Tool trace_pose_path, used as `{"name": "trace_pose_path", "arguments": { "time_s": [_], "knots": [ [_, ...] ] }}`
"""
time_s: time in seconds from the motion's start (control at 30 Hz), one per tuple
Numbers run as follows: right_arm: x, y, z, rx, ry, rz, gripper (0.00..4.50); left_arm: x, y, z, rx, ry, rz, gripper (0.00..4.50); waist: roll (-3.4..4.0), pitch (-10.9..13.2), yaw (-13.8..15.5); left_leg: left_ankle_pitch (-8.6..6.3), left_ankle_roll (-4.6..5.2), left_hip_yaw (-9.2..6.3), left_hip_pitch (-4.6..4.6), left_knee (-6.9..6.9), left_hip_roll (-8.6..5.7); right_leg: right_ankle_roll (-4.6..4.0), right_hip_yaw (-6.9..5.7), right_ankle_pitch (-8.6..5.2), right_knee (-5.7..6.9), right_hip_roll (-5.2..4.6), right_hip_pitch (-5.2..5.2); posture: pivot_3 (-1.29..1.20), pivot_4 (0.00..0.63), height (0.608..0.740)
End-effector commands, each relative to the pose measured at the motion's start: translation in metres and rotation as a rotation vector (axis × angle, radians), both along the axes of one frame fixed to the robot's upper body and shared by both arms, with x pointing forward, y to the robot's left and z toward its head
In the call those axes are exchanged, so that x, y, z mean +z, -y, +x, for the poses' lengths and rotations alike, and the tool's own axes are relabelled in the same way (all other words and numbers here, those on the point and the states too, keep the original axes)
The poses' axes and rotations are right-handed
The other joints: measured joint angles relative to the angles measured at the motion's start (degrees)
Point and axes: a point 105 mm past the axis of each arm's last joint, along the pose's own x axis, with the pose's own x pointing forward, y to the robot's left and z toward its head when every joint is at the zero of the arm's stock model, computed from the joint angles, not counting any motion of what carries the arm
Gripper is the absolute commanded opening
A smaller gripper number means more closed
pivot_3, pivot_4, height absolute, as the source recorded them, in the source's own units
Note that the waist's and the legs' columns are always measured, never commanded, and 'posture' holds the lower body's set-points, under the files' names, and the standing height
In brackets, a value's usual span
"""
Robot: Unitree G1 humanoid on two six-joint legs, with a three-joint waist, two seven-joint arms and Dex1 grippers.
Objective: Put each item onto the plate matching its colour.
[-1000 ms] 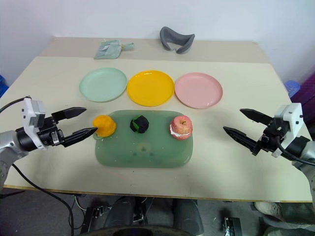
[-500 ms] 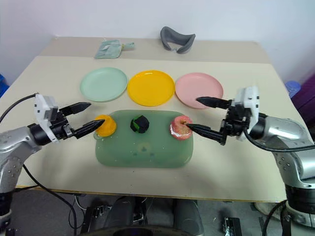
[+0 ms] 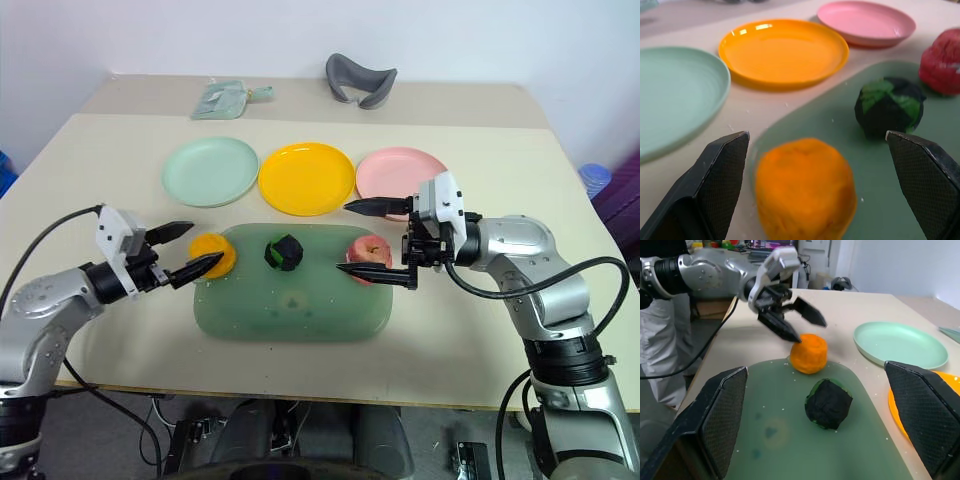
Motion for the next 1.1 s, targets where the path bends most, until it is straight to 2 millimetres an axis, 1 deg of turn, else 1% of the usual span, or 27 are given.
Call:
{"name": "trace_pose_path", "arguments": {
  "time_s": [0.03,0.13,0.27,0.37,0.4,0.43,0.47,0.5,0.57,0.63,0.7,0.77,0.8,0.87,0.9,0.97,1.03,1.1],
  "knots": [
    [0.01,-0.001,-0.001,0.015,0.057,0.007,4.45,-0.004,-0.003,0.001,0.016,0.007,0.034,4.5,0.0,0.0,0.0,0.0,0.0,0.0,0.0,0.0,0.0,0.0,0.0,0.0,0.0,0.0,-0.01,0.0,0.15,0.74],
    [0.009,-0.001,0.0,0.017,0.055,0.007,4.45,-0.011,-0.006,0.004,0.047,-0.018,0.041,4.5,0.0,0.0,0.0,0.0,0.0,0.0,0.0,0.0,0.0,0.0,0.0,0.0,0.01,0.0,-0.01,0.0,0.15,0.74],
    [0.006,-0.001,0.001,0.018,0.054,0.005,4.45,-0.018,-0.005,0.007,0.055,-0.003,0.084,4.5,0.0,0.0,0.0,0.0,0.0,0.0,0.0,0.0,0.0,0.0,0.0,0.0,0.01,0.0,-0.01,0.0,0.15,0.74],
    [0.006,-0.001,0.003,0.017,0.054,0.006,4.45,-0.02,-0.002,0.012,0.073,0.002,0.075,4.5,0.0,0.0,0.1,0.0,0.0,0.01,0.0,0.0,0.0,0.0,0.0,0.0,0.01,0.0,-0.02,0.0,0.15,0.74],
    [0.005,-0.001,0.003,0.016,0.054,0.007,4.5,-0.02,-0.002,0.014,0.083,0.005,0.069,3.97,0.0,0.0,0.1,0.0,0.0,0.01,0.0,0.01,0.0,0.0,0.0,0.0,0.01,-0.01,-0.01,0.0,0.15,0.74],
    [0.005,-0.001,0.003,0.016,0.054,0.007,4.5,-0.02,0.0,0.015,0.082,0.006,0.066,3.67,0.0,0.0,0.1,0.0,0.0,0.0,-0.01,0.02,0.0,0.0,-0.01,0.0,0.01,-0.01,-0.01,0.0,0.15,0.74],
    [0.005,-0.001,0.004,0.015,0.054,0.008,4.5,-0.019,0.002,0.016,0.089,0.02,0.064,3.25,0.0,0.0,0.1,0.0,0.0,0.0,-0.01,0.02,0.0,0.0,-0.01,0.0,0.02,0.0,-0.01,0.0,0.15,0.74],
    [0.005,-0.001,0.004,0.013,0.055,0.009,4.5,-0.017,0.002,0.017,0.094,0.035,0.065,2.91,0.0,0.0,0.0,0.0,0.0,0.0,-0.02,0.02,0.0,0.0,-0.01,0.0,0.02,0.0,-0.02,0.0,0.15,0.74],
    [0.006,-0.001,0.005,0.006,0.061,0.011,4.5,-0.008,0.001,0.022,0.139,0.09,0.065,2.86,0.0,0.0,0.0,0.0,0.0,0.01,-0.02,0.01,0.0,0.0,-0.01,0.0,0.02,0.0,-0.03,0.0,0.15,0.74],
    [0.007,0.001,0.008,-0.011,0.074,0.015,4.5,0.013,-0.002,0.03,0.193,0.139,-0.018,2.86,0.0,0.0,0.1,0.0,0.0,0.0,-0.02,0.02,0.01,0.0,-0.01,0.0,0.03,0.0,-0.02,0.0,0.15,0.74],
    [0.008,0.002,0.01,-0.029,0.089,0.017,4.5,0.027,0.001,0.032,0.181,0.147,-0.077,2.86,-0.03,0.0,0.2,0.0,0.0,-0.03,-0.06,0.08,0.01,0.0,-0.05,0.0,0.04,0.0,-0.01,0.0,0.15,0.74],
    [0.012,0.004,0.023,-0.124,0.116,0.037,4.5,0.047,0.0,0.043,0.198,0.19,-0.097,2.86,-0.03,0.0,0.1,0.0,0.0,-0.02,-0.06,0.09,0.01,0.01,-0.04,0.01,0.04,-0.01,-0.01,0.0,0.15,0.74],
    [0.013,0.004,0.027,-0.157,0.126,0.043,4.5,0.053,0.0,0.046,0.207,0.202,-0.099,2.86,-0.03,0.0,0.1,0.0,0.0,-0.03,-0.06,0.09,0.01,0.01,-0.04,0.01,0.05,0.0,-0.02,0.0,0.15,0.74],
    [0.014,0.006,0.038,-0.243,0.12,0.052,4.5,0.065,0.001,0.061,0.241,0.234,-0.068,2.86,-0.03,0.0,0.1,0.01,0.0,-0.02,-0.06,0.11,0.01,0.01,-0.05,0.01,0.07,0.0,-0.01,0.0,0.15,0.74],
    [0.016,0.008,0.047,-0.308,0.133,0.069,4.5,0.07,0.009,0.07,0.228,0.244,-0.062,2.86,-0.03,0.0,0.1,0.0,0.0,0.0,-0.06,0.11,0.0,0.01,-0.05,0.01,0.06,0.01,-0.01,0.0,0.15,0.74],
    [0.016,0.01,0.06,-0.401,0.121,0.101,4.5,0.075,0.029,0.094,0.222,0.245,-0.042,2.86,-0.04,0.0,0.4,0.01,0.0,0.07,-0.06,0.13,-0.02,0.02,-0.1,0.01,0.06,0.01,0.03,0.0,0.15,0.74],
    [0.019,0.013,0.078,-0.543,0.13,0.131,4.5,0.072,0.05,0.117,0.221,0.203,-0.039,2.86,-0.05,0.0,0.8,0.01,0.0,0.08,-0.06,0.17,-0.04,0.03,-0.15,0.01,0.05,0.0,0.07,0.0,0.15,0.74],
    [0.023,0.015,0.091,-0.653,0.132,0.166,4.5,0.071,0.065,0.135,0.242,0.182,-0.033,2.86,-0.04,0.0,0.9,0.01,0.0,0.12,-0.09,0.18,-0.06,0.04,-0.15,0.02,0.04,0.0,0.04,0.0,0.15,0.74]
  ]
}}
